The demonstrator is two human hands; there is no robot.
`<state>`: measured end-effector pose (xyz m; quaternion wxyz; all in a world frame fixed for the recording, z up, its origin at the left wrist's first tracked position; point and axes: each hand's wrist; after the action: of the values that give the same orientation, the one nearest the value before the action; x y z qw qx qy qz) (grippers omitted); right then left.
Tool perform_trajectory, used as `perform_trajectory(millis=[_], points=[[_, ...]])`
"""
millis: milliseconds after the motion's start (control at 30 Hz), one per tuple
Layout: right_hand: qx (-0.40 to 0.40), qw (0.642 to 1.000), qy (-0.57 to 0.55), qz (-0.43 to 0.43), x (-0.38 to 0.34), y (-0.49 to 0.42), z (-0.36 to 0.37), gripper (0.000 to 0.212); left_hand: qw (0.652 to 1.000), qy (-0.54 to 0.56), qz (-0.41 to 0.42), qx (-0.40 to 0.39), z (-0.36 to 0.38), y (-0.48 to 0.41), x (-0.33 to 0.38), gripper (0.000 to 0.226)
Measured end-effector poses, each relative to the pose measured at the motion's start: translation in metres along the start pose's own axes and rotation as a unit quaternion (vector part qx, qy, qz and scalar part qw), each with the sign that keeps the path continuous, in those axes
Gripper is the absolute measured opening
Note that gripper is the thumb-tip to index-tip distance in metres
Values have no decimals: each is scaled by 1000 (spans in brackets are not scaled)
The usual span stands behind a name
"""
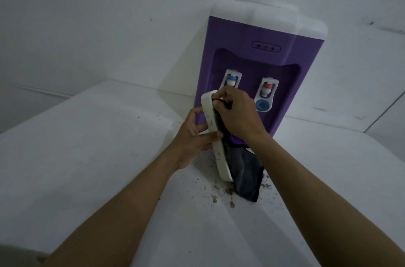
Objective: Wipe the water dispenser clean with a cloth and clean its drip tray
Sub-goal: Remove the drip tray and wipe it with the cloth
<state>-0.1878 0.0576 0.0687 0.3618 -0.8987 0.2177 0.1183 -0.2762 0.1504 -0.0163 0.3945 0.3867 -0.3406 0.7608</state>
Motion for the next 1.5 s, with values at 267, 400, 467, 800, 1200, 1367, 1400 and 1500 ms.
perform_trajectory(millis=[267, 400, 467, 800, 1200, 1367, 1400, 1500], points=[[-10, 999, -1, -49, -2, 13, 7, 9, 1000, -7, -6, -11, -6, 1, 3, 68], [14, 1000, 1, -20, -2, 9, 9, 10, 1000, -11, -9, -22, -3, 2, 1, 70], [36, 999, -14, 12, -3, 5, 10, 11, 1000, -10, -9, -25, -3, 2, 2, 72], [-50, 998, 19, -16, -2, 19, 3, 14, 1000, -12, 3, -27, -6, 1, 2, 71], [-44, 999, 17, -9, 1, 23, 5, 7, 999, 42, -24, -24, -10, 2, 11, 42], [-64, 996, 58, -24, 0, 31, 20, 9, 998, 57, -9, 35, -6, -1, 7, 33], [-75, 995, 67, -22, 3, 34, 20, 10, 997, 61, -9, 48, -5, -1, 5, 31], [-126, 989, 71, -7, 9, 47, 9, 11, 996, 67, -15, 63, -7, -2, 5, 27]])
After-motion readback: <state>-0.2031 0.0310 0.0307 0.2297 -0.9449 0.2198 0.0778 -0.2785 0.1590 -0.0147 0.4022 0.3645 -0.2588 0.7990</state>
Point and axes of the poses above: each hand's wrist, its own y-axis away from the middle knuckle, its own z-axis out of the palm, x = y × z, and after that the axes turned 12 degrees about y, right-handed
